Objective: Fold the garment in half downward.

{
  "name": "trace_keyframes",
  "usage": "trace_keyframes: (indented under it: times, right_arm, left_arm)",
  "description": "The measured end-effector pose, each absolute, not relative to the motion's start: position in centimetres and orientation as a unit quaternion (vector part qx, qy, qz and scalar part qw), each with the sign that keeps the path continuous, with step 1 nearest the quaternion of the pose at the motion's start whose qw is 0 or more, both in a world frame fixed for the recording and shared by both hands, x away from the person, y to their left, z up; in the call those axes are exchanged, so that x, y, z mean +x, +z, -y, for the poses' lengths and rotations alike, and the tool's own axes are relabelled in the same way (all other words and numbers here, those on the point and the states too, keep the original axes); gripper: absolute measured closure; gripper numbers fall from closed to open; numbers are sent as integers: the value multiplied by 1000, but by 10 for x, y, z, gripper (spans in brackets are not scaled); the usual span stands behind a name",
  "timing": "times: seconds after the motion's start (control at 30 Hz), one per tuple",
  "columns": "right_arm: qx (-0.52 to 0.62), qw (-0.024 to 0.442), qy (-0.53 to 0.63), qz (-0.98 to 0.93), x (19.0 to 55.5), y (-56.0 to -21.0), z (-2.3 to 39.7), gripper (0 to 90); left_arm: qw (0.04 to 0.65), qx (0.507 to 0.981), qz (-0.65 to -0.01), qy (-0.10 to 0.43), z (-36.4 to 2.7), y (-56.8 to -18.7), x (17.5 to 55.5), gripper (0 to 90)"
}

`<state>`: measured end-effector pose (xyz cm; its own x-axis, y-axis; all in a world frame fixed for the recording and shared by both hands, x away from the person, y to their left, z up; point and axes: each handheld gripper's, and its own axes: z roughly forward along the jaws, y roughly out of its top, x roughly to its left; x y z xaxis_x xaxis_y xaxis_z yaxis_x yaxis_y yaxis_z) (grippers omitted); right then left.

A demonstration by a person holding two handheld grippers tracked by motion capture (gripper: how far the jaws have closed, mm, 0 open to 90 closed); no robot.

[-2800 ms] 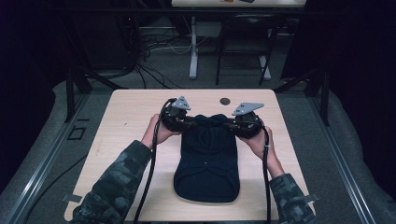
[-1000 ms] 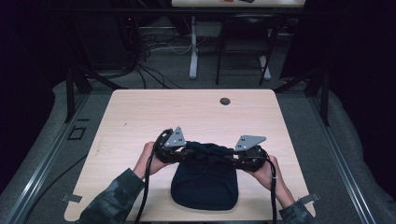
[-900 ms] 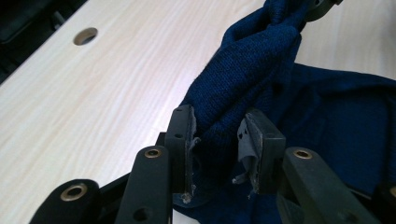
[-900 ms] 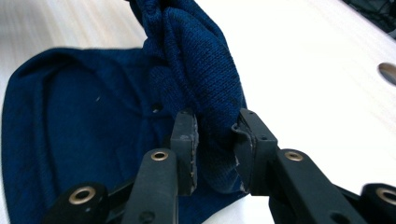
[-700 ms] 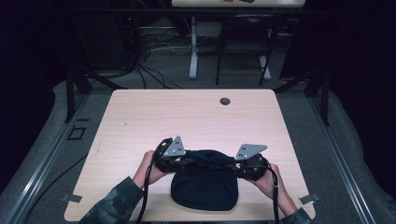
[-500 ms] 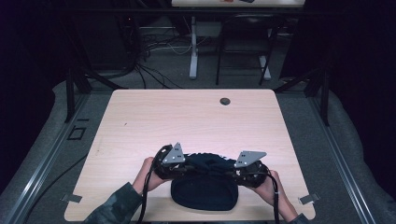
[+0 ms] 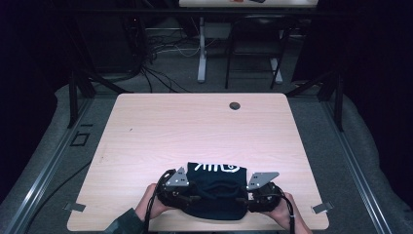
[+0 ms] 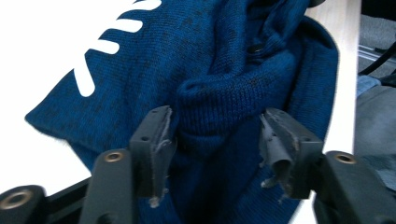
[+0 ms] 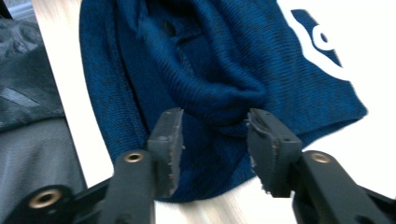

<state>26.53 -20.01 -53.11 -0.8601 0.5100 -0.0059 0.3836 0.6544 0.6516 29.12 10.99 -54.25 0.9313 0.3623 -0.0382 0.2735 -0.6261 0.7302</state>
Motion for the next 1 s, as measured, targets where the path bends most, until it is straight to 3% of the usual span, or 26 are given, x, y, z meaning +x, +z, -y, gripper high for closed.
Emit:
trace_keyframes:
  times: [0.23,0.33,0.57,0.63,0.67,0.73,0.8,1.0]
  right_arm:
    - [259,114,373,-884,268,-506,207,501]
    - [280,121,388,-870,287,-497,200,479]
    - [293,93,351,-885,309,-524,178,444]
    - [298,81,341,-888,306,-535,176,407]
    - [300,78,332,-891,302,-543,176,330]
    - [300,84,327,-892,300,-547,175,319]
    - [297,86,307,-900,296,-554,175,247]
    - [287,98,294,-906,295,-562,170,227]
  left_arm:
    - [424,883,-181,92,-122,-509,289,348]
    - [422,876,-194,129,-118,-500,302,342]
    - [373,895,-218,113,-93,-533,322,305]
    - [356,902,-218,111,-91,-547,319,280]
    - [353,904,-218,105,-92,-552,317,247]
    - [350,904,-222,106,-92,-558,313,226]
    - [348,904,-226,106,-95,-563,309,196]
    - [351,897,-248,102,-101,-572,307,175]
